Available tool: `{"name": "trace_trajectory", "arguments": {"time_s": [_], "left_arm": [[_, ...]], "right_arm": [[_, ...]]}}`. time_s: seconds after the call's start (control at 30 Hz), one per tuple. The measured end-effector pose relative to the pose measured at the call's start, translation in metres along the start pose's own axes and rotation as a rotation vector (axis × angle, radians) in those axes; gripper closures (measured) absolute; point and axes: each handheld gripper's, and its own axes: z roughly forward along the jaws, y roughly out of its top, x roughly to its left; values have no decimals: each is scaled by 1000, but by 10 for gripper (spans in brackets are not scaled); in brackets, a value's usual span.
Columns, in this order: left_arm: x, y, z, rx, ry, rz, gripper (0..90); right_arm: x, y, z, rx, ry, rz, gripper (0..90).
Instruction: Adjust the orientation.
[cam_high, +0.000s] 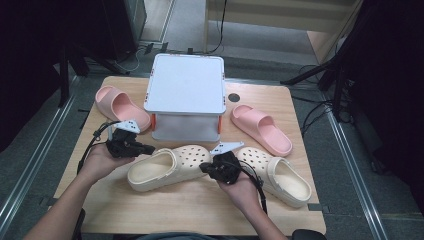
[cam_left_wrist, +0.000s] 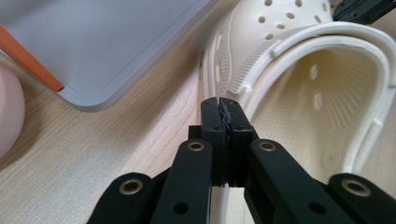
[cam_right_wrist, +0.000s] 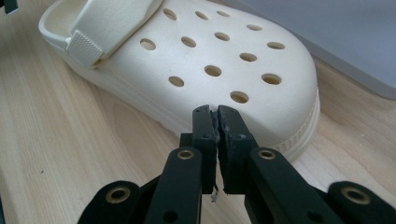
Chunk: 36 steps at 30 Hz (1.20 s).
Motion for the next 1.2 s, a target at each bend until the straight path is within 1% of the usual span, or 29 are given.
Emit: {"name": "trace_trajectory", "arguments": {"time_s": [0.07,0.1,0.2,0.27,0.47,0.57,0.67,0.77,0.9,0.97,1.07,1.13,1.2], "left_arm": [[0,0,0,-2,-3,-3,892],[0,-2,0,-8,-8,-15,892],[-2,-3,0,-14,-4,-16,893],[-4,-4,0,-13,0,-9,893],[-8,-8,-2,-21,5,-14,895],[-10,-9,-2,-21,10,-15,895],[-13,-11,-3,-18,12,-11,896],[-15,-12,-4,-18,7,-19,896],[-19,-15,-5,-15,-5,-16,896],[-21,-16,-5,-15,-4,-18,896],[-23,-19,-6,-15,-5,-30,896],[-25,-20,-7,-13,-12,-59,896],[-27,-23,-8,-17,-21,-65,896]], "right_arm": [[0,0,0,0,-1,2,872],[-1,0,0,1,2,2,872],[-2,0,0,0,7,2,871],[-2,0,1,1,16,5,871],[-5,2,3,-3,31,9,871],[-5,3,4,-3,34,0,871],[-5,5,5,-4,31,3,871],[-6,6,6,-7,31,2,871],[-8,7,7,-11,23,3,871],[-10,8,7,-15,24,5,871],[-12,10,9,-20,18,9,867],[-13,11,11,-24,20,9,859],[-15,12,13,-31,25,10,854]]}}
